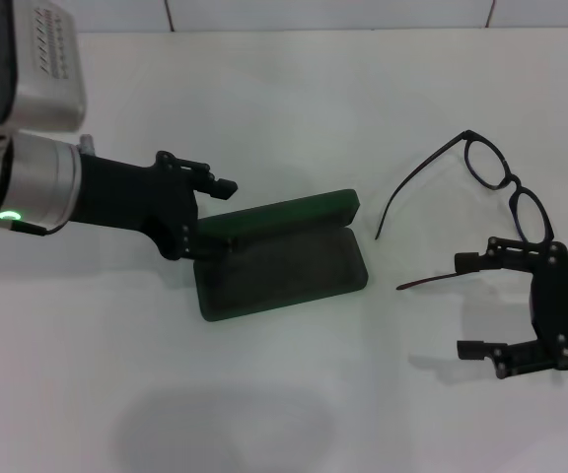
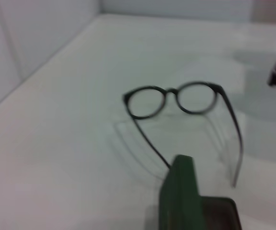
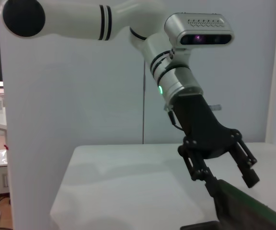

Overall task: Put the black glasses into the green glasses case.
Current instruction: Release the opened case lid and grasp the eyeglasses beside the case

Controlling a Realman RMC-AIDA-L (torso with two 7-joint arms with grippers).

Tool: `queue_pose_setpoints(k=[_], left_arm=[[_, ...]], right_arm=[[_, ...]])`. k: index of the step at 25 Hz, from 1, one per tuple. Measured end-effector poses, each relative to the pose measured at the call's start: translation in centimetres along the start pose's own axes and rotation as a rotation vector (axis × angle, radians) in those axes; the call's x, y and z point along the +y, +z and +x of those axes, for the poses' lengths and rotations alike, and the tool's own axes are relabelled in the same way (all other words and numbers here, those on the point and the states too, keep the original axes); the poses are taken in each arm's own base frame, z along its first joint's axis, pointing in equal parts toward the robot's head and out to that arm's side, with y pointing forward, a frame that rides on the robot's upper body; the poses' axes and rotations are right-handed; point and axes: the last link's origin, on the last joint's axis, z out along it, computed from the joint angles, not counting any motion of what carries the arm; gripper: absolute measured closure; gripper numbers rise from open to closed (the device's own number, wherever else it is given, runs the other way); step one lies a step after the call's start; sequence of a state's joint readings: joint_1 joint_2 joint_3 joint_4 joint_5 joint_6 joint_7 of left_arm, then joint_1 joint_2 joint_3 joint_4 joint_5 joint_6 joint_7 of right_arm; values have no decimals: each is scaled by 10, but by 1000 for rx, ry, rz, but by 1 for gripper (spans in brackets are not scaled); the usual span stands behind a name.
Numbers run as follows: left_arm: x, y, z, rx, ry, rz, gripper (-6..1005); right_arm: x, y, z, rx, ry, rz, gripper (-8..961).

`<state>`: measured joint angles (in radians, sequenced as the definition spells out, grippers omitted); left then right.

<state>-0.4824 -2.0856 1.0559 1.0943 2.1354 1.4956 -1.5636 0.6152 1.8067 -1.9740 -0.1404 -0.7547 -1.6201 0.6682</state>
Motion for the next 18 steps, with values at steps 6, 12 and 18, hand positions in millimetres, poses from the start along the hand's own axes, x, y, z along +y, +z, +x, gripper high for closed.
queue_pose_setpoints(k=[6, 12, 18], left_arm=[[11, -27, -15, 161, -226, 1, 305], [56, -40, -63, 270, -278, -37, 301], [84, -36, -89, 313, -258, -69, 302]], right_arm=[[-8, -8, -6, -46, 54, 69, 77], [-44, -36, -29, -71, 321, 155, 82], [-85, -46, -54, 120, 591, 122, 87]])
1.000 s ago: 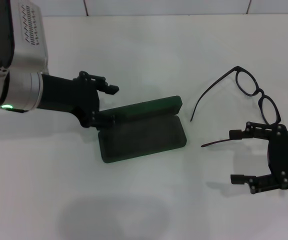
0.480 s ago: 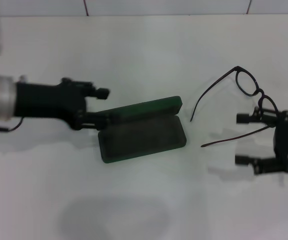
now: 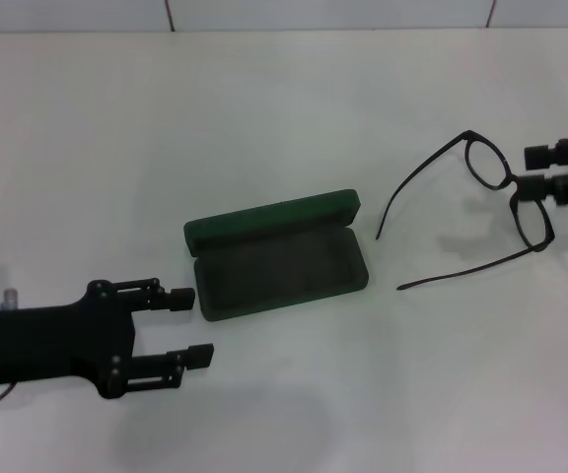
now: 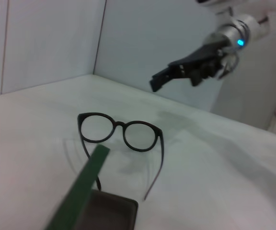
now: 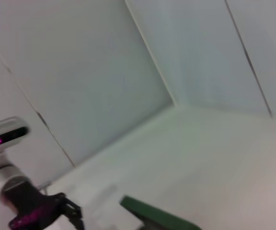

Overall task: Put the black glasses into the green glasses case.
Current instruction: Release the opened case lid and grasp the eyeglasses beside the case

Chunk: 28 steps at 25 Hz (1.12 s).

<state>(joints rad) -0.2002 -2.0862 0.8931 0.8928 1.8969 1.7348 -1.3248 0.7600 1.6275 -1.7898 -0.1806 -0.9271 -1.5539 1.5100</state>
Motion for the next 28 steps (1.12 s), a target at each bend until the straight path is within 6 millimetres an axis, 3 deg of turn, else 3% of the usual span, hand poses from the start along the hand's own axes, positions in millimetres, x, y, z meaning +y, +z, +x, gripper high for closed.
queue_pose_setpoints(k=[7, 12, 21, 28], left_arm=[[4, -1, -17, 27, 31, 31, 303], [0, -1, -22, 18, 62, 67, 303], [-3, 1, -20, 13, 76, 69, 305], [-5, 3, -18, 14, 81, 65, 306]], right_arm=[[-19, -2, -52, 208, 165, 120, 92], [-30, 6, -70, 410, 240, 268, 96], [-42, 17, -79, 629, 290, 501, 108], [-42, 42, -76, 594, 265, 506, 117]])
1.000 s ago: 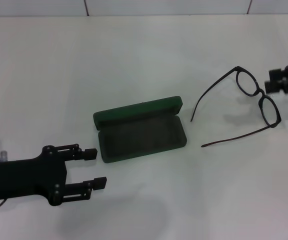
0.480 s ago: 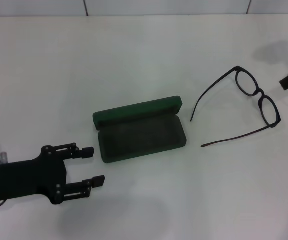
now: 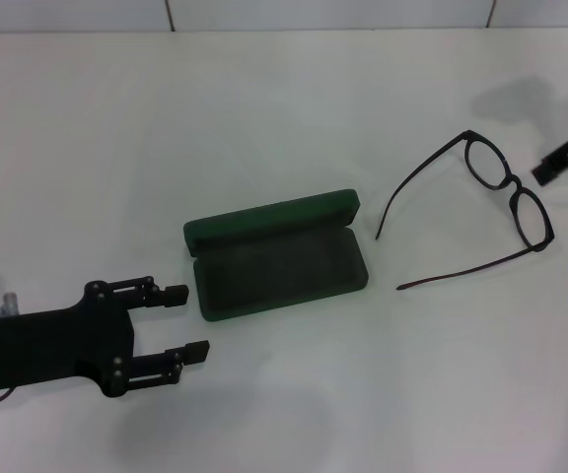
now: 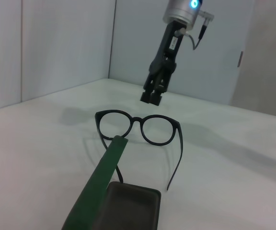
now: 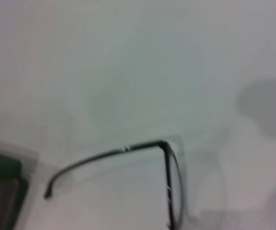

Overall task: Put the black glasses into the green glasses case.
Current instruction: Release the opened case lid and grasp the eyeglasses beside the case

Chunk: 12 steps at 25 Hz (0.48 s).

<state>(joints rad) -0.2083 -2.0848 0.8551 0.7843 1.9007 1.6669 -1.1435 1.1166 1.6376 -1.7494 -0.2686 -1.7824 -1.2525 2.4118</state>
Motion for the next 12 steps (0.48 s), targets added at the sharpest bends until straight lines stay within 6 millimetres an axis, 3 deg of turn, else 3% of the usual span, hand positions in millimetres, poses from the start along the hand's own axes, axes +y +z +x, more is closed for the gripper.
queue_pose_setpoints(k=[12], left_arm=[[-2, 1, 2, -4, 6, -7, 310]], right_arm=[[18, 31, -4, -53, -6, -19, 133]])
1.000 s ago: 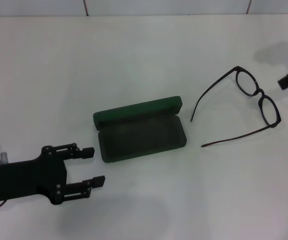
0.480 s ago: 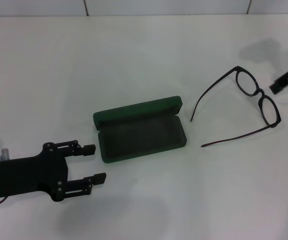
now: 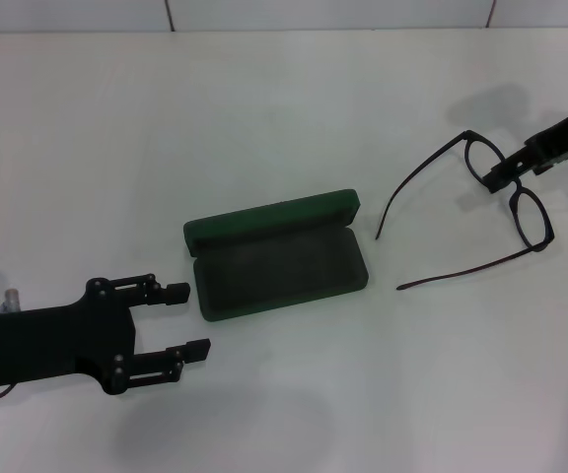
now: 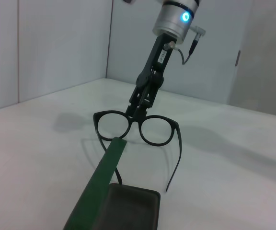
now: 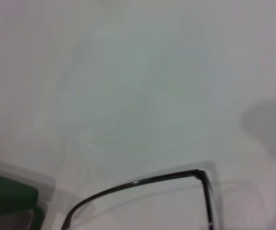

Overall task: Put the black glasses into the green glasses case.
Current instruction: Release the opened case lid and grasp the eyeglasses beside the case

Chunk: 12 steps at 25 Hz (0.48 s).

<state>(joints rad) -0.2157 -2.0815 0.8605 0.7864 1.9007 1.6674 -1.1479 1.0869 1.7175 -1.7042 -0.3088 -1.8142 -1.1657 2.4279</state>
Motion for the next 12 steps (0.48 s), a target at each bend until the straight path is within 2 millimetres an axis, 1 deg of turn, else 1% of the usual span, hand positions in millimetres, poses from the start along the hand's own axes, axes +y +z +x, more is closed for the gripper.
queue_pose_setpoints(k=[7, 12], left_arm=[[0, 0, 0, 0, -3, -1, 312], [-1, 1, 1, -2, 0, -3, 314]], right_arm=[[7, 13, 2, 2, -10, -2, 142], [4, 16, 9, 7, 5, -3, 149]])
